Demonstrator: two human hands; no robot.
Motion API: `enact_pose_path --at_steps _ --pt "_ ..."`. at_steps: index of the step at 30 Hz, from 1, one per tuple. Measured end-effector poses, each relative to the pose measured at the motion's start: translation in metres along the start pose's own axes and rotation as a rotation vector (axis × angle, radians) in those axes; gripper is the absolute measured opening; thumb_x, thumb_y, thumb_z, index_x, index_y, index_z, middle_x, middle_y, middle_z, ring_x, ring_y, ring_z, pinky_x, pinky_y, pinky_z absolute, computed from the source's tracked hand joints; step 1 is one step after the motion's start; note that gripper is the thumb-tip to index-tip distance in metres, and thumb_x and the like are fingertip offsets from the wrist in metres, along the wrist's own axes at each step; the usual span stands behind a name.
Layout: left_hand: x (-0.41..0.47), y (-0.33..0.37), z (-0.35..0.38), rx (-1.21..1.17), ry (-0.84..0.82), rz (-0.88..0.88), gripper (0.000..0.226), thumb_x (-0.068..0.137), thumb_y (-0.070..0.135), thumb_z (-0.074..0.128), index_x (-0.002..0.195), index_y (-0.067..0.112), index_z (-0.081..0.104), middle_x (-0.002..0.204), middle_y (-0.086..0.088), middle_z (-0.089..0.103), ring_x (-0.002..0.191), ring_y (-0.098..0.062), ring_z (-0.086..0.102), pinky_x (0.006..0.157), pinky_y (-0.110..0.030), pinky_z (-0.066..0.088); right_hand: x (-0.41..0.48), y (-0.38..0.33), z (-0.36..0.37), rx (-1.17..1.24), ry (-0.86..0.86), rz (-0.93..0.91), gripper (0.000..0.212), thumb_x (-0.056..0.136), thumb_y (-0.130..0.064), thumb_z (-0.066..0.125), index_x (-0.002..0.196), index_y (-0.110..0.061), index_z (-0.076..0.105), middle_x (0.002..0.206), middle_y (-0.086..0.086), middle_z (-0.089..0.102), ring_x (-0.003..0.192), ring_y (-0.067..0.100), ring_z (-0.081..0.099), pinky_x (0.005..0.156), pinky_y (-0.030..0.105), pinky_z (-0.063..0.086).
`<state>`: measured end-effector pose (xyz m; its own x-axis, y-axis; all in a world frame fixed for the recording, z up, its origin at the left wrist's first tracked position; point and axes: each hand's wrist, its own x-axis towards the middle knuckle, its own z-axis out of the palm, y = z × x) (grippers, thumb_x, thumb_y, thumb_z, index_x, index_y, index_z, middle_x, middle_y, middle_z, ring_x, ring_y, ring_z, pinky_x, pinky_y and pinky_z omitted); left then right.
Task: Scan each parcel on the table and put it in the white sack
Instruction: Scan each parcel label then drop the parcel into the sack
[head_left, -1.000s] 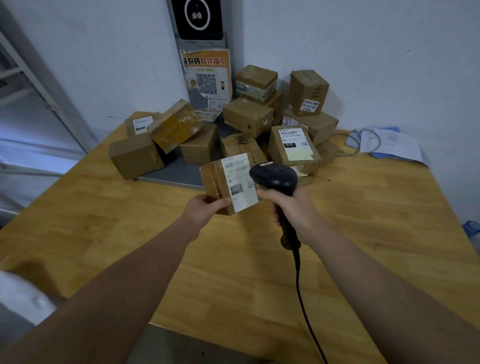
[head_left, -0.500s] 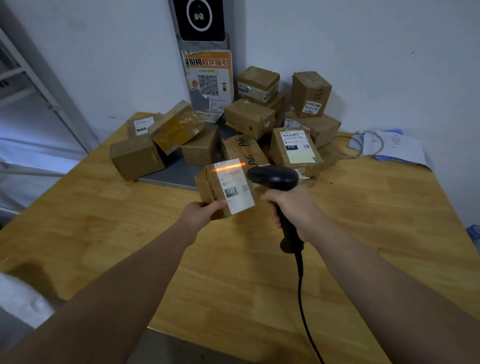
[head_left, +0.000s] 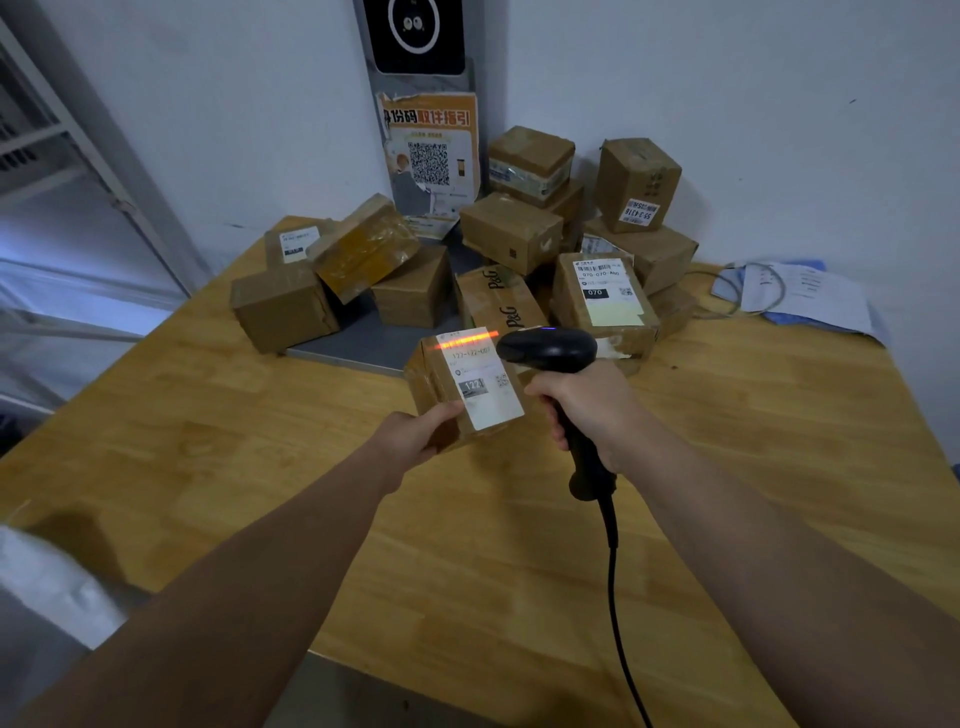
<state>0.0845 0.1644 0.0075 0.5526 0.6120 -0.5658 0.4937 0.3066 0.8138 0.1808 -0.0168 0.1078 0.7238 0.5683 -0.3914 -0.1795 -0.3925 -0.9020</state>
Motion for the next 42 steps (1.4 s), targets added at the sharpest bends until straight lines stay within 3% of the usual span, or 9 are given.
enact_pose_path --at_steps 4,18,25,28,31,33,35,39,42 --pt "-0.008 -0.003 -0.002 0.010 0.015 -0.028 0.060 0.080 0.042 0.074 0.120 0.002 0.057 0.117 -0.008 0.063 0.107 -0.018 0.060 0.082 -0.023 0.052 -0.001 0.000 0.004 -0.004 -0.003 -0.004 0.021 0.083 -0.014 0.066 0.064 -0.010 0.059 0.052 0.003 0.051 0.047 0.016 0.047 0.049 0.027 0.043" --pt "-0.036 -0.035 -0.039 -0.073 0.042 0.024 0.057 0.084 0.044 0.069 0.123 0.005 0.057 0.114 -0.005 0.064 0.109 -0.017 0.059 0.089 -0.024 0.050 -0.014 0.016 0.044 -0.086 -0.106 -0.054 0.022 0.082 -0.016 0.070 0.064 -0.007 0.061 0.052 0.005 0.053 0.046 0.015 0.050 0.050 0.027 0.043" --pt "-0.081 -0.060 -0.106 -0.148 0.160 0.099 0.050 0.086 0.045 0.066 0.119 0.008 0.057 0.104 0.000 0.066 0.097 -0.011 0.064 0.082 -0.020 0.050 -0.034 0.020 0.111 -0.082 -0.296 -0.168 0.028 0.081 -0.017 0.072 0.059 -0.007 0.060 0.053 0.007 0.054 0.049 0.019 0.053 0.054 0.030 0.046" --pt "-0.111 -0.087 -0.153 -0.206 0.271 0.132 0.064 0.083 0.046 0.068 0.132 0.012 0.045 0.106 0.000 0.063 0.097 -0.012 0.063 0.090 -0.027 0.052 -0.047 0.026 0.160 -0.022 -0.394 -0.186 0.018 0.081 -0.017 0.074 0.074 -0.002 0.067 0.060 0.010 0.058 0.057 0.021 0.056 0.064 0.035 0.048" --pt "-0.146 -0.125 -0.211 -0.236 0.401 0.146 0.065 0.081 0.042 0.069 0.134 0.014 0.043 0.107 0.000 0.063 0.096 -0.014 0.065 0.082 -0.026 0.054 -0.064 0.041 0.223 0.026 -0.442 -0.200 0.018 0.080 -0.012 0.076 0.095 -0.005 0.069 0.069 0.002 0.065 0.063 0.014 0.062 0.066 0.028 0.052" --pt "-0.171 -0.154 -0.252 -0.179 0.487 0.136 0.074 0.073 0.050 0.071 0.132 0.017 0.043 0.111 -0.002 0.063 0.101 -0.017 0.064 0.088 -0.033 0.054 -0.077 0.054 0.266 0.020 -0.489 -0.222 0.018 0.081 -0.006 0.075 0.096 -0.014 0.069 0.072 -0.011 0.068 0.067 0.001 0.065 0.060 0.014 0.050" --pt "-0.194 -0.183 -0.290 -0.109 0.577 0.097 0.073 0.073 0.048 0.074 0.133 0.019 0.043 0.114 -0.002 0.063 0.103 -0.018 0.064 0.089 -0.035 0.054 -0.088 0.075 0.308 -0.066 -0.501 -0.245 0.021 0.080 -0.007 0.077 0.095 -0.018 0.066 0.076 -0.012 0.068 0.076 0.004 0.065 0.062 0.017 0.048" --pt "-0.224 -0.236 -0.358 0.112 0.692 0.003 0.050 0.080 0.027 0.077 0.118 0.019 0.045 0.095 0.008 0.059 0.083 -0.004 0.060 0.060 -0.014 0.050 -0.091 0.136 0.379 -0.343 -0.476 -0.316 0.018 0.073 -0.013 0.080 0.075 -0.017 0.062 0.073 0.005 0.063 0.067 0.009 0.060 0.063 0.029 0.044" --pt "-0.228 -0.279 -0.404 0.522 0.663 -0.206 0.083 0.067 0.049 0.082 0.132 0.017 0.042 0.114 -0.003 0.055 0.105 -0.021 0.057 0.083 -0.033 0.052 -0.094 0.182 0.412 -0.535 -0.437 -0.239 0.034 0.076 -0.025 0.079 0.105 -0.011 0.070 0.125 0.015 0.060 0.122 0.024 0.050 0.096 0.024 0.034"
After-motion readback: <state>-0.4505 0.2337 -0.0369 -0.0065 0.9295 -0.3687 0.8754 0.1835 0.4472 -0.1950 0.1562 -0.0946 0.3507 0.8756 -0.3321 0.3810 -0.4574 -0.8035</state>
